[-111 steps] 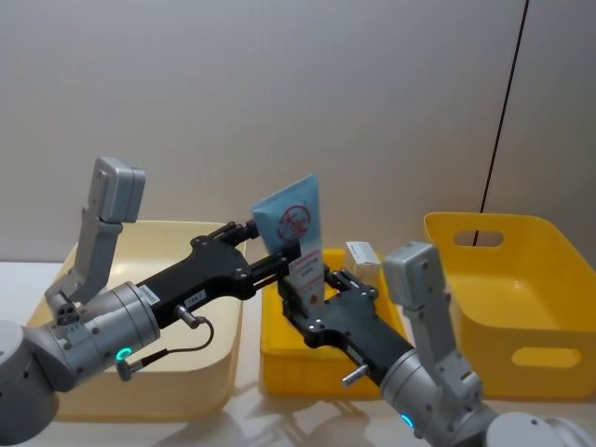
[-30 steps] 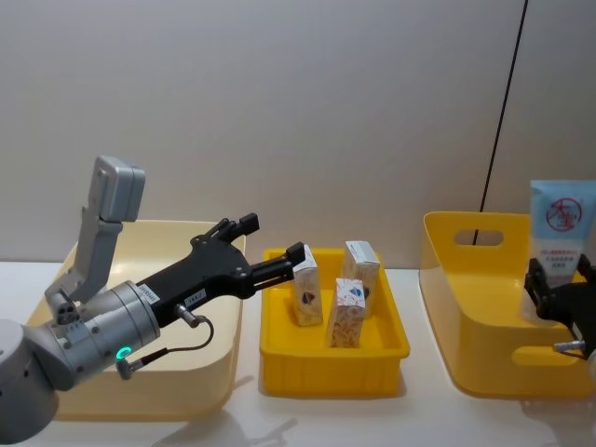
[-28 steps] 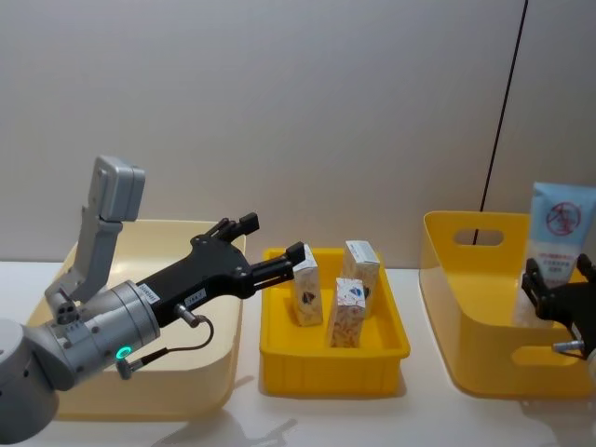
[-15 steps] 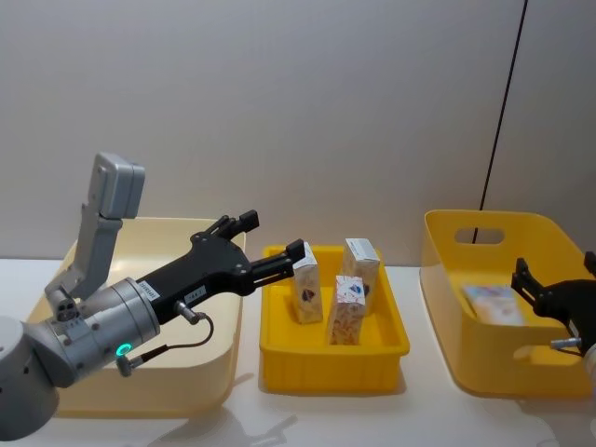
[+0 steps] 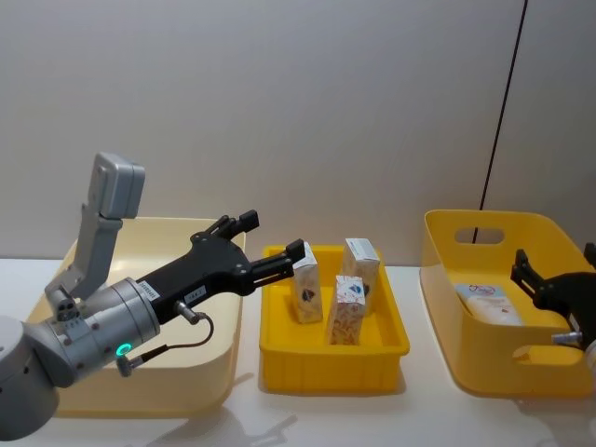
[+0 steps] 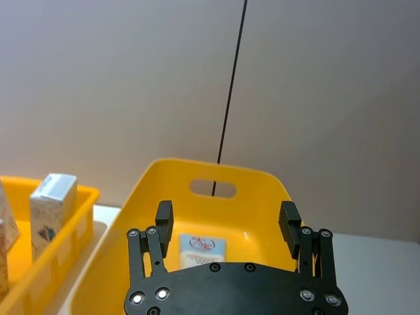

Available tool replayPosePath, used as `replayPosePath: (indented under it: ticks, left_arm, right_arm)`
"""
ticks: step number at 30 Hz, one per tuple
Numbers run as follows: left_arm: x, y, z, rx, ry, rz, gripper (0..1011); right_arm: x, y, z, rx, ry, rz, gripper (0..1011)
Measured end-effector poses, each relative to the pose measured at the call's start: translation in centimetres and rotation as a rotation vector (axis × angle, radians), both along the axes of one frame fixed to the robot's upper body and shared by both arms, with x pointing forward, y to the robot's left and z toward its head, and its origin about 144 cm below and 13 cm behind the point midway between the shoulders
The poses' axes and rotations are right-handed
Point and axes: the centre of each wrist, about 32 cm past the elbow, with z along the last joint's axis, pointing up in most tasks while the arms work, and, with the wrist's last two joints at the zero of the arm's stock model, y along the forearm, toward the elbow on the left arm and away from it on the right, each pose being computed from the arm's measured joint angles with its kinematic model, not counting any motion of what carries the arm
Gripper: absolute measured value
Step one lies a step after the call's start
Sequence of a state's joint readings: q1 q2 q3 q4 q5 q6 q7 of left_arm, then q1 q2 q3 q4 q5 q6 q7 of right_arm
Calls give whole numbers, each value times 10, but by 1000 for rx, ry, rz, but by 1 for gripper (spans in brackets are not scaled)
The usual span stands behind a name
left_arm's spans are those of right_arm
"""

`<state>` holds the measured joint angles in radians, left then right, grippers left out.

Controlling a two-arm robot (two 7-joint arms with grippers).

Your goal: Bimanual collaborative sorting of washing and personal care products

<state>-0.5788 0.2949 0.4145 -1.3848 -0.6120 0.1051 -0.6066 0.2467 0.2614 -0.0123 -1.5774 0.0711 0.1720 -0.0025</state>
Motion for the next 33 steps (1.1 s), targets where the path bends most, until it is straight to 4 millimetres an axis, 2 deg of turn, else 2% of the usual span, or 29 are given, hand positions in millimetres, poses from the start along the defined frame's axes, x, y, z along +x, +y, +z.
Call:
replayPosePath:
  ticks: [11, 18, 25, 33]
  left_arm:
    - [0, 0, 0, 0, 1, 1, 1003]
    - [-6, 0, -7, 24, 4, 44, 1003]
    - [-18, -1, -20, 70, 1, 127, 1003]
    - [-33, -3, -34, 123, -7, 225, 1003]
  right_arm:
    - [-3, -2, 9, 37, -123, 66, 1001]
    - [-5, -2, 15, 58, -185, 100, 1001]
    - [-8, 1, 11, 60, -173, 115, 1001]
    - [-23, 17, -5, 71, -121, 184, 1001]
